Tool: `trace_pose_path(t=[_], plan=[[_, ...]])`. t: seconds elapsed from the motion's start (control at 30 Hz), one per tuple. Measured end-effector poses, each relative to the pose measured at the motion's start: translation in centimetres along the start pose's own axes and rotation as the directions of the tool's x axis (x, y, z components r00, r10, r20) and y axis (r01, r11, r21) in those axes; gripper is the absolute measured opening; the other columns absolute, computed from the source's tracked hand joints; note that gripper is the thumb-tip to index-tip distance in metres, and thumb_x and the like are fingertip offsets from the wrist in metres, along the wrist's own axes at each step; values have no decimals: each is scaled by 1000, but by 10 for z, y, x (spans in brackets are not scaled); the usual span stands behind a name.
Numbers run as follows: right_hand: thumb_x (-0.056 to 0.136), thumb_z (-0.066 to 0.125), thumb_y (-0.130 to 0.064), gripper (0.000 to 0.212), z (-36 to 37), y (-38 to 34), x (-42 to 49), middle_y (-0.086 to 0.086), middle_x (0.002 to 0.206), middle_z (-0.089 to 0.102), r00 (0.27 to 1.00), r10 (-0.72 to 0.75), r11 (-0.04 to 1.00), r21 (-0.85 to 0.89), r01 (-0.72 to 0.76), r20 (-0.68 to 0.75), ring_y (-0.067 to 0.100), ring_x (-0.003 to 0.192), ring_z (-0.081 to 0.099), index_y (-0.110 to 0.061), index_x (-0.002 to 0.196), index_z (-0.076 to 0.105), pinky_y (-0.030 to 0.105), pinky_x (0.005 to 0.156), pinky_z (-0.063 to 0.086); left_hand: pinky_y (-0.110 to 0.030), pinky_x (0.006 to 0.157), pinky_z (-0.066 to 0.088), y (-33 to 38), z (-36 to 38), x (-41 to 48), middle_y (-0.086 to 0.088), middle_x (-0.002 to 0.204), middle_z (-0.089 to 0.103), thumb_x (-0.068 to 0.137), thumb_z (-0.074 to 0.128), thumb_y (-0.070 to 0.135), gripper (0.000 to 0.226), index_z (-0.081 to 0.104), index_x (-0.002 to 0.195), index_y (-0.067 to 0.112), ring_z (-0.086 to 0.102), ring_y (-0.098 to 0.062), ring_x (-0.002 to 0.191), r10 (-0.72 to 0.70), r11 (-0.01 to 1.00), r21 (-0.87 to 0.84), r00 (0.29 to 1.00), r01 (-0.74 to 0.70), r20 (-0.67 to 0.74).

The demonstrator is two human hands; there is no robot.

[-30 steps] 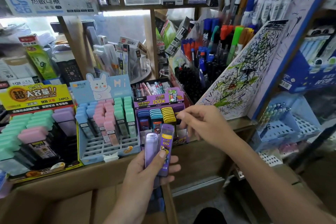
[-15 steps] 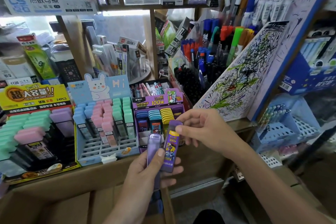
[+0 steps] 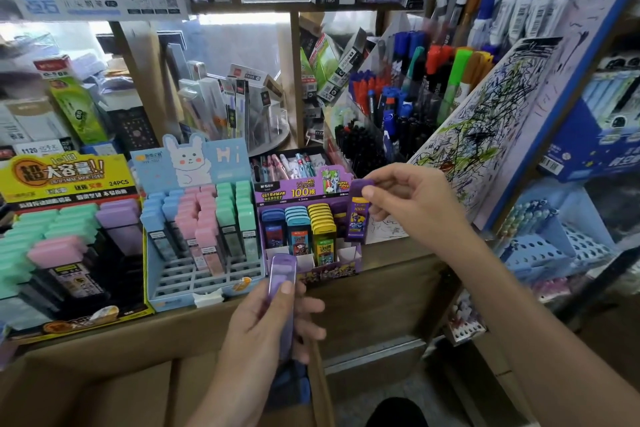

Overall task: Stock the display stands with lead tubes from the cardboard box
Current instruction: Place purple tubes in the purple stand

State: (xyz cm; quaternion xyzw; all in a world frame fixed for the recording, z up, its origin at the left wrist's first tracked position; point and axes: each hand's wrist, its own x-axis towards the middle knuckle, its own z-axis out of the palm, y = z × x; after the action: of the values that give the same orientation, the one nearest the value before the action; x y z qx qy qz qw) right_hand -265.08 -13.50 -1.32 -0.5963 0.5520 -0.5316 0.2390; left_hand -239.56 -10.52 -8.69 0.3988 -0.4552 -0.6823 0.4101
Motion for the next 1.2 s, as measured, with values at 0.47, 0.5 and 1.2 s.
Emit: trace_pose_path(t=[0.47,0.5,1.2], plan=[[91,71,4,26,26,26,11,0,83,73,995,-95,978,-184,94,3,10,74,76,-18,105,74,27,66,64,-26,62,54,-6,-14,0,-8,82,68,84,65,40,29,76,99,19,66,-22,72,62,998,33,998,-61,-33],[91,71,3,24,27,28,11,-1,83,73,995,-103,970,-220,101,0,10,74,75,-17,105,74,27,64,64,-26,61,54,-7,-14,0,-8,82,68,84,66,40,29,76,100,19,66,-22,73,63,998,31,997,-61,-35],[88,76,-4,10,23,71,-36,-8,80,68,981,-155,910,-404,96,-117,5,73,64,-13,93,77,17,64,53,-27,84,54,22,2,9,12,110,77,89,60,48,28,76,109,36,70,-3,105,232,932,283,973,-226,13]])
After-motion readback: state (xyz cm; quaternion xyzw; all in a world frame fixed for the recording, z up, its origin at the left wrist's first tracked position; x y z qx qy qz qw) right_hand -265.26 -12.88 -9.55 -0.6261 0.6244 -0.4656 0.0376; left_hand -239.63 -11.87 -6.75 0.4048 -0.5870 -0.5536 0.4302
